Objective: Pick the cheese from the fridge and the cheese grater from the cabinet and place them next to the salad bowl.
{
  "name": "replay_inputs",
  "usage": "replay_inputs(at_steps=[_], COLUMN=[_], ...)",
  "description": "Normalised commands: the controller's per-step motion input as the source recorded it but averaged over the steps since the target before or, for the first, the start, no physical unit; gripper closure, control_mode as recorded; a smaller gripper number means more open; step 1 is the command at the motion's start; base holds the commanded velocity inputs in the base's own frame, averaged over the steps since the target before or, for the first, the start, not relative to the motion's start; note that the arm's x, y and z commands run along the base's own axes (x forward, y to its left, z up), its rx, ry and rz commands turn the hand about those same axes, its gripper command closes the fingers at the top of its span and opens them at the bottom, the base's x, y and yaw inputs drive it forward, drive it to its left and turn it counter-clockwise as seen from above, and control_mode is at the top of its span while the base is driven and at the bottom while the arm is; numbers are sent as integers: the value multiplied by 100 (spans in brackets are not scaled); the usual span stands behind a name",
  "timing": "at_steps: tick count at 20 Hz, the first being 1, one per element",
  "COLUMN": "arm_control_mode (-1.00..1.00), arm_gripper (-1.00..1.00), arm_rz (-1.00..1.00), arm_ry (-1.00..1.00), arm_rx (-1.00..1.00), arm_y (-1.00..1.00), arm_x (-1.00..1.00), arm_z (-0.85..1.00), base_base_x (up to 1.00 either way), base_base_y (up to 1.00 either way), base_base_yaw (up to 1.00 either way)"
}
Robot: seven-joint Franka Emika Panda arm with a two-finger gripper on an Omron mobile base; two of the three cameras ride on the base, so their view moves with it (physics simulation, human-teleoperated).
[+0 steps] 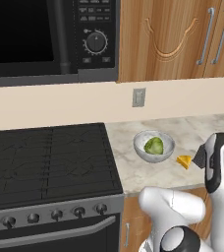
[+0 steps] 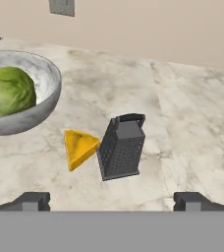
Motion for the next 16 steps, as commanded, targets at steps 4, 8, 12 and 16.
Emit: replay_inputs(at_steps=[4, 8, 12, 16], arm_control_mode=[-100, -100, -100, -100], arm_gripper=[-100, -100, -100, -100], arm_rz=[-6, -4, 0, -3], arm_ry=[10, 0, 0, 0], arm_rx=[0, 0, 0, 0], arm_y=[22, 27, 18, 25], arm_x=[-37, -37, -31, -25], arm_z=[28, 30, 33, 27], base_base_x=[0, 0, 0, 0], base_base_y=[0, 0, 0, 0], base_base_yaw=[0, 0, 0, 0])
